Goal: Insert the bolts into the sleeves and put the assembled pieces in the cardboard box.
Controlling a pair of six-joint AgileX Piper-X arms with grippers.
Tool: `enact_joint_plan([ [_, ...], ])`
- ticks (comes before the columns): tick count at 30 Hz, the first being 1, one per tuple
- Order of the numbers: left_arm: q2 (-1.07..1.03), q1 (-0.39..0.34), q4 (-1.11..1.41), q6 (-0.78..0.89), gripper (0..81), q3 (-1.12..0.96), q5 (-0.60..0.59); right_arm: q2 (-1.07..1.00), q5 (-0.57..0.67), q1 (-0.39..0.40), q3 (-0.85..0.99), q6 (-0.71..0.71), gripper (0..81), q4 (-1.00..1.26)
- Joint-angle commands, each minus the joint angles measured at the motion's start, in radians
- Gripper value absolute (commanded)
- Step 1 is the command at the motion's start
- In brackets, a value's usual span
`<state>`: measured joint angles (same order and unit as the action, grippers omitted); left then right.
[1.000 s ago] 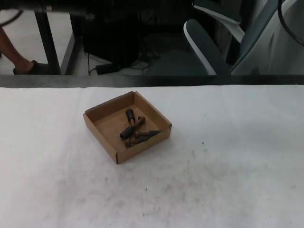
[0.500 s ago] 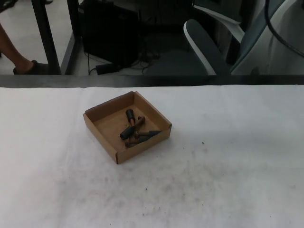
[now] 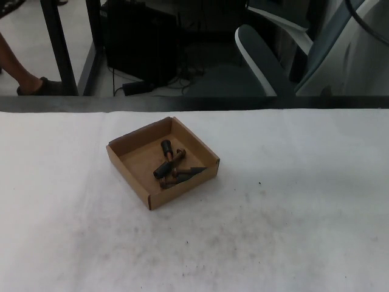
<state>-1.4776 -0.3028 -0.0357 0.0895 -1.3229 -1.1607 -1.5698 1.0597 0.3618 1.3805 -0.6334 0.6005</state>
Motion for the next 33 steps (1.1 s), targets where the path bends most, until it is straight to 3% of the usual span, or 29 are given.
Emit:
enact_joint_plan([
  [1, 0.005, -0.011, 0.018, 0.009, 0.4, -0.009, -0.016, 0.01, 0.009, 0.002, 0.015, 0.016, 0.2, -0.022],
  [11, 0.005, -0.057, 0.018, 0.008, 0.4, -0.009, -0.012, -0.031, 0.03, 0.002, 0.015, 0.035, 0.2, -0.058],
  [23, 0.005, -0.055, 0.018, -0.015, 0.4, -0.009, -0.009, -0.033, 0.03, -0.009, 0.019, 0.035, 0.2, -0.058],
  [33, 0.005, 0.006, -0.006, -0.008, 0.4, -0.009, -0.009, -0.033, 0.031, -0.016, 0.078, 0.035, 0.2, -0.092],
])
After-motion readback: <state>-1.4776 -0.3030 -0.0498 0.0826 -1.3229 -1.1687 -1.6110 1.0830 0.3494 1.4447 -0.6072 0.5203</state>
